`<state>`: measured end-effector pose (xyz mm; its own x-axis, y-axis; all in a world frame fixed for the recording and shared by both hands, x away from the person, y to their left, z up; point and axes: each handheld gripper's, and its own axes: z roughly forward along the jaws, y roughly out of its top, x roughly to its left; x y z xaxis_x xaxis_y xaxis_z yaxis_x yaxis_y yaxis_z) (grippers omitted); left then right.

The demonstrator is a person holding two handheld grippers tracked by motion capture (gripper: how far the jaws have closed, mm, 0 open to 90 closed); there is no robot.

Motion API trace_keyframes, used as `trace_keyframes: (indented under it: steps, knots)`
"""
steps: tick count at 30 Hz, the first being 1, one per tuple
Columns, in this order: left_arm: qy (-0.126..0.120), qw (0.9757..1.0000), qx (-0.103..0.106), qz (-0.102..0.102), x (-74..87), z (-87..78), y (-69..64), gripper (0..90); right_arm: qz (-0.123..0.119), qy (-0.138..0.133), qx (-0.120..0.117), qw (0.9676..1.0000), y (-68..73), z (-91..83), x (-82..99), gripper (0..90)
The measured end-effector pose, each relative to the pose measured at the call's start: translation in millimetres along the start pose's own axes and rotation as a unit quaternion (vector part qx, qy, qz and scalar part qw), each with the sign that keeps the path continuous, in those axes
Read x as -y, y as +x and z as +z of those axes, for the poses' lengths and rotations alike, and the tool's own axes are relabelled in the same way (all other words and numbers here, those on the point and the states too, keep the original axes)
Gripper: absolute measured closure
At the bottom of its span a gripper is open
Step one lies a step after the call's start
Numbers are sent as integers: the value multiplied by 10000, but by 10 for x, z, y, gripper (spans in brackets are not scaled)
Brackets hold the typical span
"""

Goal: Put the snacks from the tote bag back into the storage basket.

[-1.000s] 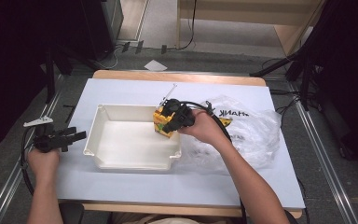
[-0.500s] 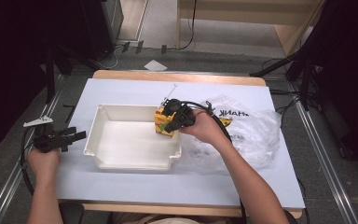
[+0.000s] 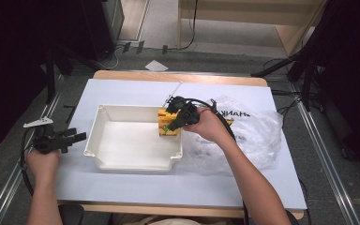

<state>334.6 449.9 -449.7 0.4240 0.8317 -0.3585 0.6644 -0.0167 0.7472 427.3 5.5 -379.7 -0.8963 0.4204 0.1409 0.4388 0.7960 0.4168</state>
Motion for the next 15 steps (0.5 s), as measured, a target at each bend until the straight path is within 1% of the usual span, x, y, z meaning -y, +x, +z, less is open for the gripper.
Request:
trace_keyframes:
  steps: [3, 4, 5, 6, 8, 9, 11, 13, 15]
  knots:
    - [-10, 10000, 2, -6, -3, 4, -2, 281, -22, 23, -43, 10000, -17, -6, 8, 896]
    - [-15, 10000, 4, -10, -5, 6, -2, 281, 49, 17, -69, 10000, -13, -15, 11, 892]
    - [-10, 10000, 4, -1, -7, 8, 2, 281, 31, -1, -123, 9999, -22, -26, 16, 879]
    - [-10, 10000, 4, -1, -7, 8, 2, 281, 31, -1, -123, 9999, -22, -26, 16, 879]
    - [-27, 10000, 6, -19, -11, 17, 6, 281, 105, 2, -195, 9998, -31, -69, 26, 844]
    - [-41, 10000, 12, -21, -12, 21, 6, 281, 85, -32, -263, 9996, -35, -110, 35, 824]
    - [-26, 10000, 12, -14, -11, 21, 7, 281, 63, -62, -289, 9995, -35, -155, 40, 799]
    - [-17, 10000, -2, -17, -9, 18, 7, 281, 102, -129, -383, 9991, -29, -208, 41, 758]
    - [-21, 10000, 7, -11, -8, 16, 7, 281, 91, -149, -397, 9991, -26, -236, 41, 744]
